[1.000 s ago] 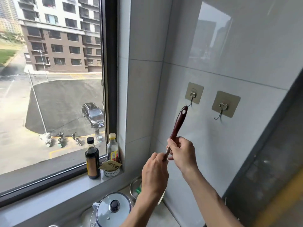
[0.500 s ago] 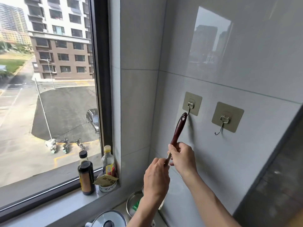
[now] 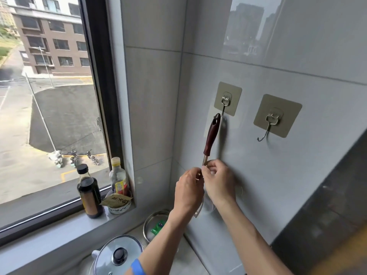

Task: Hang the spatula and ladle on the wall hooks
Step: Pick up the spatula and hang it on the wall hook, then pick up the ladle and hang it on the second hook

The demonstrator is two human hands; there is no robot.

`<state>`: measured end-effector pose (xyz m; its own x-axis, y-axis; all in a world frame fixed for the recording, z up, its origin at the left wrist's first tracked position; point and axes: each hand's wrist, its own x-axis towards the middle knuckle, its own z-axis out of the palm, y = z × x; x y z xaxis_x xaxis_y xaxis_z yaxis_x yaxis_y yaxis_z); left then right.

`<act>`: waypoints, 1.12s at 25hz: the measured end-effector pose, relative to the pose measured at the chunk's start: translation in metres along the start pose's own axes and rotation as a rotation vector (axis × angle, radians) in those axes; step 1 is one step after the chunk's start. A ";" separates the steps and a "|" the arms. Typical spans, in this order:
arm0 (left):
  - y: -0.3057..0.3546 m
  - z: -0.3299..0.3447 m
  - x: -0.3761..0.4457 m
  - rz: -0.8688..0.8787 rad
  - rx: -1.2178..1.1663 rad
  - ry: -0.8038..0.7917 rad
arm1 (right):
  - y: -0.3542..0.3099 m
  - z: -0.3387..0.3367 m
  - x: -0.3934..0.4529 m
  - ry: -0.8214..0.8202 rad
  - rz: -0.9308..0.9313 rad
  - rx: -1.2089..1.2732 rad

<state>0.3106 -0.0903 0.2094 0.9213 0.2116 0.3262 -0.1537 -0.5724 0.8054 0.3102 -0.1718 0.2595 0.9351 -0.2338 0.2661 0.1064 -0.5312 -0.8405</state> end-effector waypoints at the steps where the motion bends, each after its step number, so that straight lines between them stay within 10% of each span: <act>1: 0.000 0.001 0.002 -0.011 -0.014 -0.004 | 0.007 -0.002 -0.007 0.007 0.005 0.013; 8: -0.071 0.009 -0.090 -0.226 0.005 -0.118 | 0.106 -0.003 -0.120 -0.057 0.149 0.007; 16: -0.200 0.039 -0.330 -0.457 0.482 -0.828 | 0.212 0.021 -0.244 -0.309 0.470 -0.078; 28: -0.200 -0.008 -0.338 -0.370 0.459 -0.673 | 0.237 0.002 -0.264 -0.580 0.620 -0.358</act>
<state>0.0273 -0.0407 -0.0580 0.9202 0.0182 -0.3910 0.2195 -0.8511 0.4769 0.0894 -0.2343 -0.0112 0.8229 -0.1680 -0.5427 -0.4913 -0.6901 -0.5314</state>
